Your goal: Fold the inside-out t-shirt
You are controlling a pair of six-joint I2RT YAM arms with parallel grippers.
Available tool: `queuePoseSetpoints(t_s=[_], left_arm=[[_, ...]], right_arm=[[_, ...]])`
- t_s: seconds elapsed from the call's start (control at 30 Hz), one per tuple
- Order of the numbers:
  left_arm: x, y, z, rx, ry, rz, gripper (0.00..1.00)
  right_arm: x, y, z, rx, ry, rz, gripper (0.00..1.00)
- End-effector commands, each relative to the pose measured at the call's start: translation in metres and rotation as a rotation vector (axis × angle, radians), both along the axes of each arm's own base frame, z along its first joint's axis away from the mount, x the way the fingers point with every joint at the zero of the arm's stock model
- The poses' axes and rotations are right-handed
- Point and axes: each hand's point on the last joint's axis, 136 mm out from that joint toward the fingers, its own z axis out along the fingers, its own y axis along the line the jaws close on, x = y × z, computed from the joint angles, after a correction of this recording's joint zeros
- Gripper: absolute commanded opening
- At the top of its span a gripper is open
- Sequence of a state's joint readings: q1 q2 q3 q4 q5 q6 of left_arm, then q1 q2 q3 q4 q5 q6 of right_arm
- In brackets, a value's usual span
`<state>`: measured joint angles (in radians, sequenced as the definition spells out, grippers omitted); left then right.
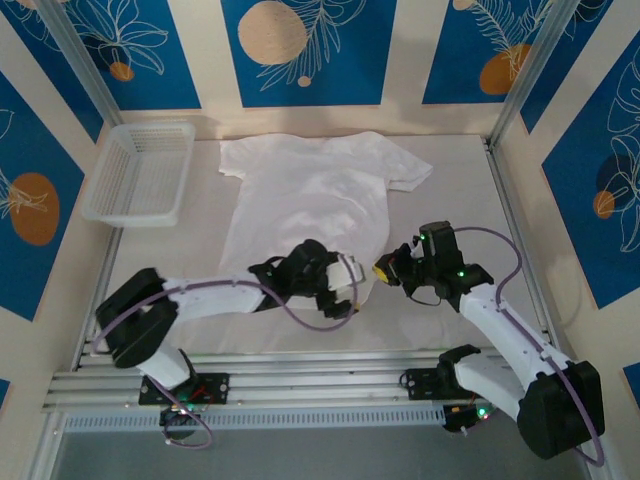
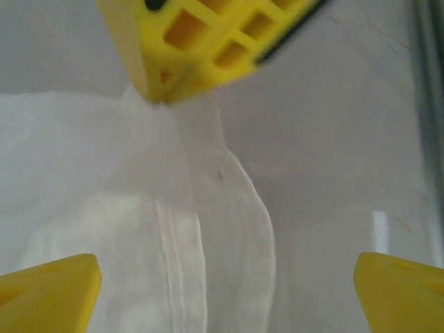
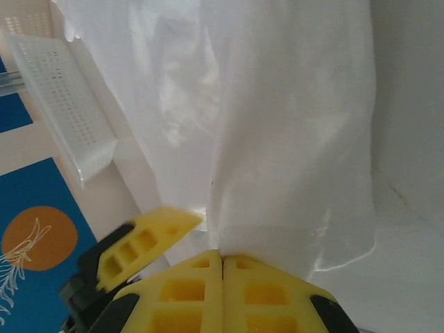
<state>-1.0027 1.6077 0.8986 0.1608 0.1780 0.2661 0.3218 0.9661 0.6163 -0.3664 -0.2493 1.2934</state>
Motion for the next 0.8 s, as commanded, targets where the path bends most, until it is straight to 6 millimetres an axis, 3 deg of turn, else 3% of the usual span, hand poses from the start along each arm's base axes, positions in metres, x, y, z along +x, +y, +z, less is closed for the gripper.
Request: queuePoseSetpoints(t_s=[0.0,0.13,0.27,0.4,0.53,0.63,0.77], left_arm=[[0.038,-0.026,0.021,-0.078,-0.120,0.155,0.94],[0.086,0.000,0.006,0.031,-0.255,0.426,0.92],[0.108,0.038,-0.004,0.171,-0.372,0.571,0.90],[0.126,0.089,-0.012,0.319,-0.423,0.688,0.89],[0.138,0.134,-0.021,0.365,-0.360,0.774,0.88],[0.142,0.162,-0.026,0.380,-0.332,0.827,0.88],[0.149,0.178,-0.020,0.328,-0.271,0.883,0.87]], right_arm=[[-0.004,0.006,0.018,0.055,0.009,-0.003,0.00],[-0.004,0.004,0.025,0.058,-0.010,-0.013,0.00],[-0.004,0.002,0.028,0.062,-0.015,-0.019,0.00],[-0.003,-0.004,0.031,0.055,-0.019,-0.029,0.00],[-0.002,-0.011,0.033,0.068,-0.022,-0.044,0.00],[-0.002,-0.017,0.034,0.070,-0.021,-0.050,0.00],[-0.004,-0.026,0.034,0.070,-0.022,-0.069,0.00]])
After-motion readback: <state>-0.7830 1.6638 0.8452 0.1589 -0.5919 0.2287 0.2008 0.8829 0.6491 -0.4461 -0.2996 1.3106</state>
